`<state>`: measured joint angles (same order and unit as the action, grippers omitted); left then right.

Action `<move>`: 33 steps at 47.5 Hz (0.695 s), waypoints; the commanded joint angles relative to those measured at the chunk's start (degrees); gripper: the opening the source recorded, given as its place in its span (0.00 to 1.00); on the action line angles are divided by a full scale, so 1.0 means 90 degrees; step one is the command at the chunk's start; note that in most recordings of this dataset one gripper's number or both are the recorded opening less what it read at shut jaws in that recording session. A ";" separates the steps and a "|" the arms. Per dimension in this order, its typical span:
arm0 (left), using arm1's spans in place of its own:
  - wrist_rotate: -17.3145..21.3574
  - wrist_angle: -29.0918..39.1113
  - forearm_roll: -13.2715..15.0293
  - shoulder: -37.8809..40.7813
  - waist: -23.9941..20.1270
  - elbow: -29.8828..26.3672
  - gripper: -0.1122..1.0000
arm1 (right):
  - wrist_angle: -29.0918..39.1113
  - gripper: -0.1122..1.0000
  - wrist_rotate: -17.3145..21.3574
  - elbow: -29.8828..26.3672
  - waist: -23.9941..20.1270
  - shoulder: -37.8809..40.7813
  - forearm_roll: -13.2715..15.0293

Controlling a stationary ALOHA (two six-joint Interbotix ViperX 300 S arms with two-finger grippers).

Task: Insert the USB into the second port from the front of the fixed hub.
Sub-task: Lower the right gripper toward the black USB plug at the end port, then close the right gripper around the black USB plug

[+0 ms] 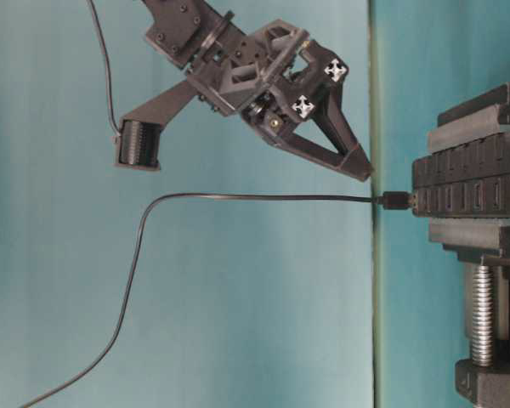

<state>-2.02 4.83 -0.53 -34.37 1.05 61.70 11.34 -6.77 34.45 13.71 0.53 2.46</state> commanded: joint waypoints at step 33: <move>-0.0010 -0.0039 0.0000 -0.0010 0.0000 -0.0176 0.10 | -0.0166 0.87 -0.0029 -0.0225 -0.0137 0.0098 0.0010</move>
<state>-2.02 4.83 -0.44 -34.37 1.05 61.70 10.37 -6.68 34.01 12.74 1.85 2.46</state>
